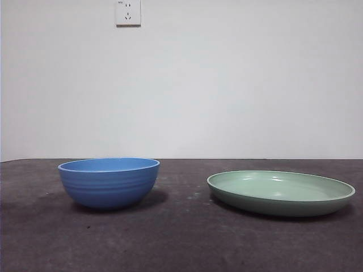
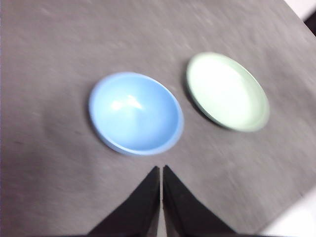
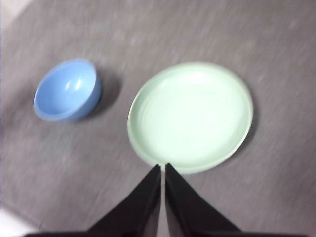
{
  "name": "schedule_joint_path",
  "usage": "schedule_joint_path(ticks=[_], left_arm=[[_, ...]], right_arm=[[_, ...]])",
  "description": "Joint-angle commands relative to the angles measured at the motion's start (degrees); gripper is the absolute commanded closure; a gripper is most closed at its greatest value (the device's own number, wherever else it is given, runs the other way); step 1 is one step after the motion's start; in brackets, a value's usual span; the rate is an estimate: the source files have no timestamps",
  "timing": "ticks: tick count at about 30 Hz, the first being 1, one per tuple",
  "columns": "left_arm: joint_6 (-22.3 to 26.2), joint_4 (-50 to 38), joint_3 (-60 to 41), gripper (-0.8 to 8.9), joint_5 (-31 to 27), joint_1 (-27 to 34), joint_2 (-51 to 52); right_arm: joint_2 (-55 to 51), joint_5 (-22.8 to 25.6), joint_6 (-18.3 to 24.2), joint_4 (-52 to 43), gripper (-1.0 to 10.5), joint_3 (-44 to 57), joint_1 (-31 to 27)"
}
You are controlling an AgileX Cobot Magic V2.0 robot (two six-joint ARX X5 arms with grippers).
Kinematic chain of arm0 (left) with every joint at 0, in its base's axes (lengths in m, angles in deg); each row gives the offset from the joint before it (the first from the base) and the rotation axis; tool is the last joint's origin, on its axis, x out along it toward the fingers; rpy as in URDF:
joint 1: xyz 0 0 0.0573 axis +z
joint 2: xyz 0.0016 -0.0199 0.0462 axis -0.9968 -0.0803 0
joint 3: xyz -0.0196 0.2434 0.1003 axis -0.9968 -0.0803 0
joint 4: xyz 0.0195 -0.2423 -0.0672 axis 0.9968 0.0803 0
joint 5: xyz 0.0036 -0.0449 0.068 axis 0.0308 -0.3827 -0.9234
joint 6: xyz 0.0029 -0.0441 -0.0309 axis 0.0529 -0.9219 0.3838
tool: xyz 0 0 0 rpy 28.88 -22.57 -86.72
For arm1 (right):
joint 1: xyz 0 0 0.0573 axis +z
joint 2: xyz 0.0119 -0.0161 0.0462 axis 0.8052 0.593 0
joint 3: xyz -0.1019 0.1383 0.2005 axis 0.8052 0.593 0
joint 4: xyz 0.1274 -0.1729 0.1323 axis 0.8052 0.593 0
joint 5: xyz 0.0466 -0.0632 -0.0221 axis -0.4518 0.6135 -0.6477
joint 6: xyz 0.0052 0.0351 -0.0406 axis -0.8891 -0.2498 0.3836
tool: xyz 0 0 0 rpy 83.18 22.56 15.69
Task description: Pick up the blue bowl, put it on the green plate, put it on desk
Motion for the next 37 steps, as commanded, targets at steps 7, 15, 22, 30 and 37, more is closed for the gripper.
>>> schedule_joint_path(ticks=[7,15,22,30,37], left_arm=[[4.3,5.0,1.7,8.04,1.2,-5.2,-1.7],[4.5,5.0,1.7,7.76,1.2,-5.4,-1.7],[4.4,5.0,1.7,4.29,1.2,-5.4,-1.7],[3.3,4.5,1.7,4.04,1.1,-5.4,-2.0],[1.7,4.3,4.7,4.08,0.0,-6.1,-5.9]], right_arm=[[2.0,-1.0,4.9,7.6,9.4,-1.5,4.9],[2.0,-1.0,4.8,7.6,9.3,-1.5,5.8],[2.0,-1.0,4.4,7.5,5.7,-1.5,5.8],[2.0,-1.0,4.3,7.5,5.7,-1.5,5.8],[2.0,-1.0,4.3,7.3,5.7,-1.5,5.8]])
